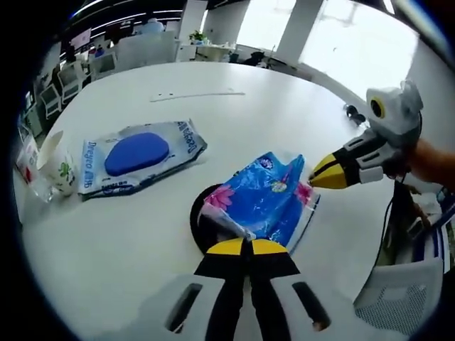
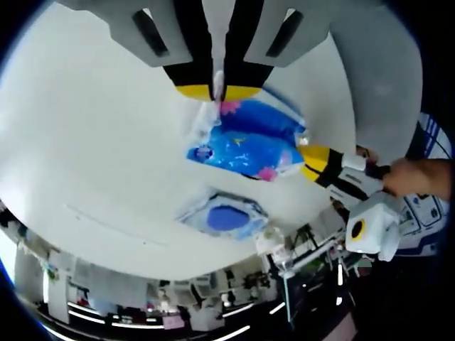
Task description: Arrange the tabletop items into an orderly group along one side of the table until the central work area is clear of visible clutter.
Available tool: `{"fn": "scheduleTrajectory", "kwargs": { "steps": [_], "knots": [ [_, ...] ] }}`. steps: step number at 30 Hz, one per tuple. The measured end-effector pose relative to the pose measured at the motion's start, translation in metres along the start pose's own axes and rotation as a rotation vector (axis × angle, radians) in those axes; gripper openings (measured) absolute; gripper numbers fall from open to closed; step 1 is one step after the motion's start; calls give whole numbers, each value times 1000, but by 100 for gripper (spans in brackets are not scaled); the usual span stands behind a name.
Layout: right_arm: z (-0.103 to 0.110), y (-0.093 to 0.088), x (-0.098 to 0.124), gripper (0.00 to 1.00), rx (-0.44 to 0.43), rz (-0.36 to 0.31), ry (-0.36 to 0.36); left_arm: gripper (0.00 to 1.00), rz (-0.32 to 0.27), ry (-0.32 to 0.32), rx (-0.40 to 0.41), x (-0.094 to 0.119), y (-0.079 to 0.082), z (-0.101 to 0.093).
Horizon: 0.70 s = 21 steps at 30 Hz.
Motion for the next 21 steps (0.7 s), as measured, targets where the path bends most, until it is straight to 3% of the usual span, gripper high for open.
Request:
{"fn": "scheduleTrajectory", "kwargs": {
  "steps": [21],
  "knots": [
    [-4,19,17,0,38,-47,-30,0,-27,-3,-36,4,35,8]
  ]
}}
Point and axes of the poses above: the point that each gripper's makers call its tool centre point, and the gripper's own axes: x roughly backward along the fingers, z roughly to its left, y roughly out of its top, the point moved 1 cm from there along x, roughly backward along the fingers, and after that the axes turned 11 degrees about -x, right-handed, at the moved point
